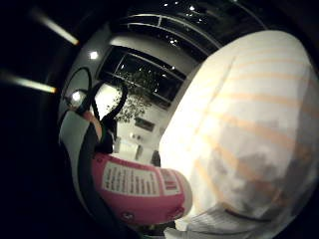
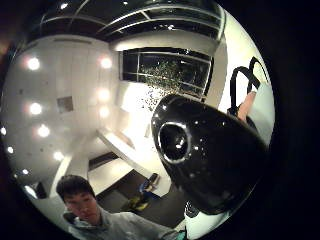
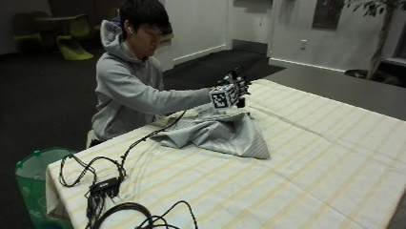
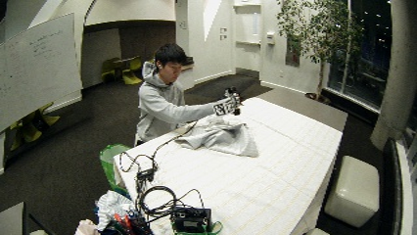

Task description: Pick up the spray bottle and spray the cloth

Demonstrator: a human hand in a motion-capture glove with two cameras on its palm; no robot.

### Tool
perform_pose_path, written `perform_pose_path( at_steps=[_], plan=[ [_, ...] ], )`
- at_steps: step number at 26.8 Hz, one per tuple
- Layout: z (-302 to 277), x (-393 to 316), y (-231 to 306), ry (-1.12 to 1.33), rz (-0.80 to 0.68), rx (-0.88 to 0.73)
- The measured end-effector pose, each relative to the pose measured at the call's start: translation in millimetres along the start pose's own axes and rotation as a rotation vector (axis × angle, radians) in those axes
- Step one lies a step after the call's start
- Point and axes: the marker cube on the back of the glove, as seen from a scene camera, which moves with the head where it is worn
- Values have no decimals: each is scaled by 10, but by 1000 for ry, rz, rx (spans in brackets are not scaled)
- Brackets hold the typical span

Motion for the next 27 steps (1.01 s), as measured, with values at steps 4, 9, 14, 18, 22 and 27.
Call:
perform_pose_path(
  at_steps=[4, 9, 14, 18, 22, 27],
  plan=[
    [353, 309, 147, 16, 44, -128],
    [497, 574, 464, 165, 27, -379],
    [551, 516, 454, 170, 49, -423],
    [354, 476, 508, 249, 45, -513],
    [64, 279, 644, 256, 24, -550],
    [-233, -95, 814, 156, 18, -564]
  ],
)
